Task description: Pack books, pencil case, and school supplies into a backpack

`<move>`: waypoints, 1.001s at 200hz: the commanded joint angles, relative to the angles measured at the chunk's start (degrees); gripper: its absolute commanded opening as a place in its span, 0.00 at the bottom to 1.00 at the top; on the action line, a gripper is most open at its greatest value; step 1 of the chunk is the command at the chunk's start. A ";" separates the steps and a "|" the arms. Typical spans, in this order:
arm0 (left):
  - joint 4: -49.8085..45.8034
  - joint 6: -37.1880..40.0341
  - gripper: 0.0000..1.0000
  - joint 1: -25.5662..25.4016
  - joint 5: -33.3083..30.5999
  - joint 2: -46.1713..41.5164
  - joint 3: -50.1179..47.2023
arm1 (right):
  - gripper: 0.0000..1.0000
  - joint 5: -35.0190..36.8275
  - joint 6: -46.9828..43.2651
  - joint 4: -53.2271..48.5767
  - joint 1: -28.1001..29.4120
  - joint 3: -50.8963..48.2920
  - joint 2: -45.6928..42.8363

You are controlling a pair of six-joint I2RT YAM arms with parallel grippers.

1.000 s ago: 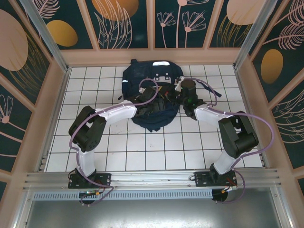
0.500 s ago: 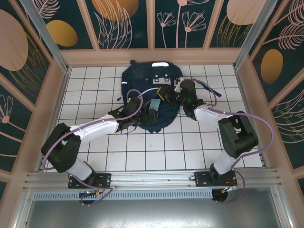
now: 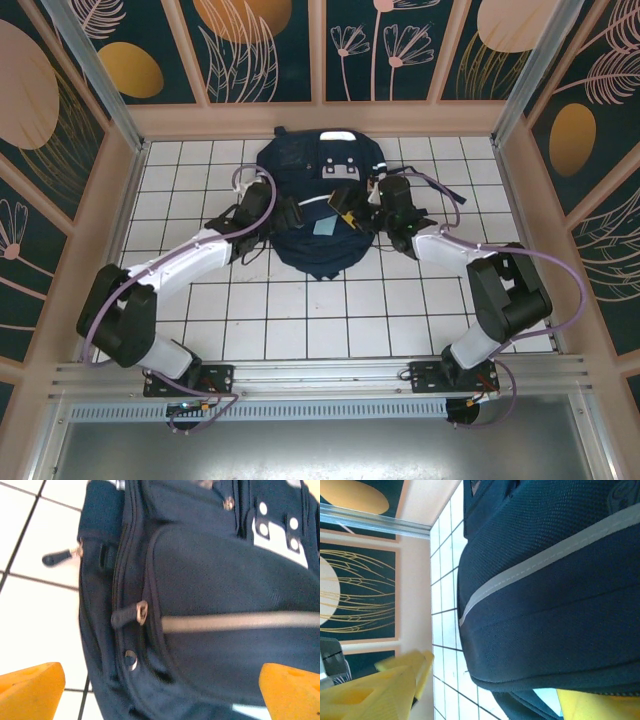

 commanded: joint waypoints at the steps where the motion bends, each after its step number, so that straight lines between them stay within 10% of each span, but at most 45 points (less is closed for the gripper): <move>1: 5.25 3.42 0.99 3.96 -2.36 1.58 3.40 | 0.74 2.19 -1.70 -1.37 1.47 -0.54 -0.40; 70: 13.12 -0.42 0.99 8.97 10.24 16.31 5.10 | 0.75 6.90 -2.28 -1.85 2.80 0.51 4.35; 200: 37.56 -11.85 0.89 8.72 31.33 16.28 -13.43 | 0.75 -0.86 9.07 17.82 6.13 16.79 24.08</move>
